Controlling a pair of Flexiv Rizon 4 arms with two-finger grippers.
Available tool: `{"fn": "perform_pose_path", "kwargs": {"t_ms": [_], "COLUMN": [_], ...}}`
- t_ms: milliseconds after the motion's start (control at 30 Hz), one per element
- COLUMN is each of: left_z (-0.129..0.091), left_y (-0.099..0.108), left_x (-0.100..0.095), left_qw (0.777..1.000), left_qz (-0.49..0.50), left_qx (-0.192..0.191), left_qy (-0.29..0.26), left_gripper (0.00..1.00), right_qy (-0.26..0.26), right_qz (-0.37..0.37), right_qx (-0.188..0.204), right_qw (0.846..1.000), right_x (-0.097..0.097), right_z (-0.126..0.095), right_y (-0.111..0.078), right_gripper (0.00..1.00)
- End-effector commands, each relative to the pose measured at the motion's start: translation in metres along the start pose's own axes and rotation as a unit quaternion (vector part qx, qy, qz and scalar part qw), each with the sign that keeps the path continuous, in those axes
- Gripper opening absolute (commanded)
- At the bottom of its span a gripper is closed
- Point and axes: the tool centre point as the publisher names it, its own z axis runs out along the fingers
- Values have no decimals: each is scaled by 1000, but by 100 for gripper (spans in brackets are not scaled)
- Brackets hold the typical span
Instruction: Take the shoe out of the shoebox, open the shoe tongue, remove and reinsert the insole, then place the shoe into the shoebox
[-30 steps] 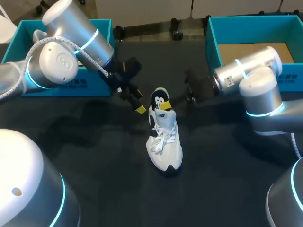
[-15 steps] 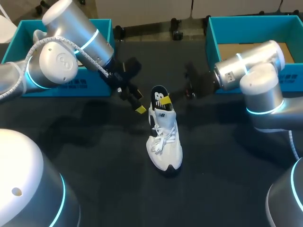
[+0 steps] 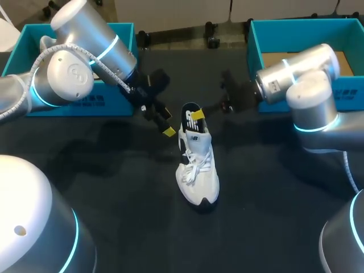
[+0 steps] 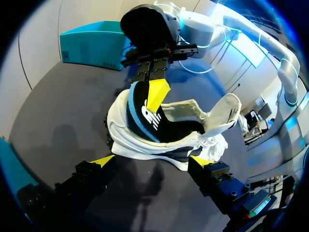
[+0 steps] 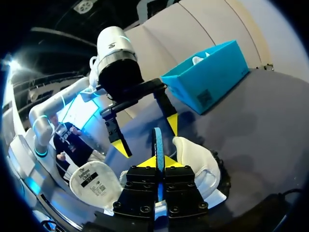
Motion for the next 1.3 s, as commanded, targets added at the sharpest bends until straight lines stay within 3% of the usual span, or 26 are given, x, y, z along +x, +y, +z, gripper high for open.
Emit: {"fn": "perform_pose_path", "kwargs": {"t_ms": [33, 767, 1133, 1167, 1233, 1300], "left_z": [1, 1, 1, 1, 1, 1], "left_y": [0, 0, 0, 0, 0, 0], "left_x": [0, 0, 0, 0, 0, 0], "left_qw": [1000, 1000, 1000, 1000, 1000, 1000], "left_qz": [0, 0, 0, 0, 0, 0], "left_qx": [0, 0, 0, 0, 0, 0], "left_qy": [0, 0, 0, 0, 0, 0], "left_gripper": [100, 100, 100, 100, 100, 100], "right_qy": [8, 10, 0, -4, -10, -16], "right_qz": [22, 82, 79, 75, 67, 59], "right_qx": [20, 37, 40, 37, 36, 34], "right_qw": [1000, 996, 996, 997, 997, 998], "right_x": [-5, 9, 11, 12, 12, 12], "right_z": [1, 11, 9, 8, 6, 4], "right_y": [3, -46, -45, -42, -36, -31], "right_gripper": [0, 0, 0, 4, 30, 33]}}
